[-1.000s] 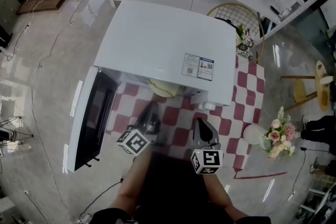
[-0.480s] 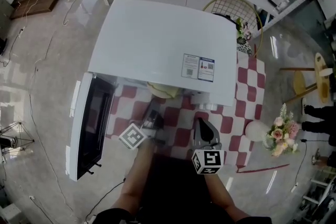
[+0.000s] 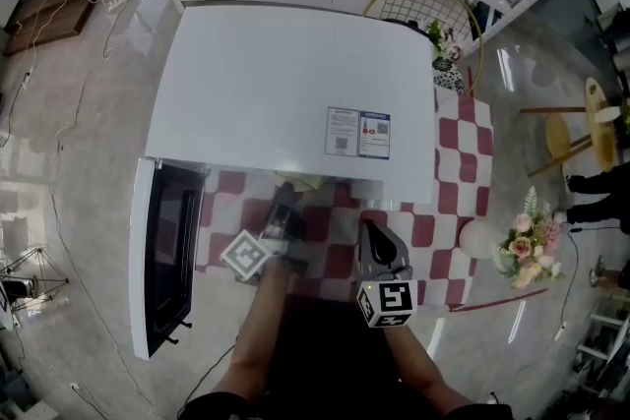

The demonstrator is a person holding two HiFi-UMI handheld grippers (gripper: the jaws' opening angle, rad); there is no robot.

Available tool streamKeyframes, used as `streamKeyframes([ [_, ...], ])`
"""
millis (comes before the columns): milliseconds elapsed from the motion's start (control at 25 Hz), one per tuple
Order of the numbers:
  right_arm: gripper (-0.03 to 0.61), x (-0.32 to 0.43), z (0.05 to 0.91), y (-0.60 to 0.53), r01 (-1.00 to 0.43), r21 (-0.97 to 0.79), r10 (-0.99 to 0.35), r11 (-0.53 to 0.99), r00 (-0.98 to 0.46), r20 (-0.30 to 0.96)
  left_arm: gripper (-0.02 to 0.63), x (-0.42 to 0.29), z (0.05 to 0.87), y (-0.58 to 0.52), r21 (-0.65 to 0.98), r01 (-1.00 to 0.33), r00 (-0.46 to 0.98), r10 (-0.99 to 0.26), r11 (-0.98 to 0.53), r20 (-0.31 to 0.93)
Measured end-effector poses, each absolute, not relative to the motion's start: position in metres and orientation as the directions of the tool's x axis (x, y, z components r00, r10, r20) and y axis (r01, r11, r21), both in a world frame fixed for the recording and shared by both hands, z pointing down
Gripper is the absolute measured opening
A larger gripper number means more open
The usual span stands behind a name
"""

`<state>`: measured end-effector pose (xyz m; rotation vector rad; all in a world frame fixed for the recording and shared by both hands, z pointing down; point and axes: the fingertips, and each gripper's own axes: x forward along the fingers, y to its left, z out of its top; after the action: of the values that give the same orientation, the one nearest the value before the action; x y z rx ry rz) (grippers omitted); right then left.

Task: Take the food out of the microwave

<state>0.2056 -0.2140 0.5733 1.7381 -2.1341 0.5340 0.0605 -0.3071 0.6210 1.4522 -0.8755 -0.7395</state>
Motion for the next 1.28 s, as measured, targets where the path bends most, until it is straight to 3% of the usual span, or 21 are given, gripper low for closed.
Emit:
streamKeyframes([
  [600,0.002,0.206,0.587,-0.218,-0.983,-0.077,-0.842,0.164,-0.18,0.509,0.12,0.068,0.634,-0.317,0.998,-0.029,0.517,-0.854,0.05,0.057],
  [840,0.002,0.205,0.589,-0.219,-0.983,-0.074,-0.838,0.168,-0.182,0.515,0.018,0.066,0.631,-0.317,0.998,-0.049,0.516,-0.856,0.025,0.047],
  [1280,0.002,0.206,0.591,-0.219,-0.982,-0.073,-0.833,0.174,-0.187,0.52,0.021,0.067,0.632,-0.315,0.998,-0.028,0.513,-0.856,0.051,0.058],
])
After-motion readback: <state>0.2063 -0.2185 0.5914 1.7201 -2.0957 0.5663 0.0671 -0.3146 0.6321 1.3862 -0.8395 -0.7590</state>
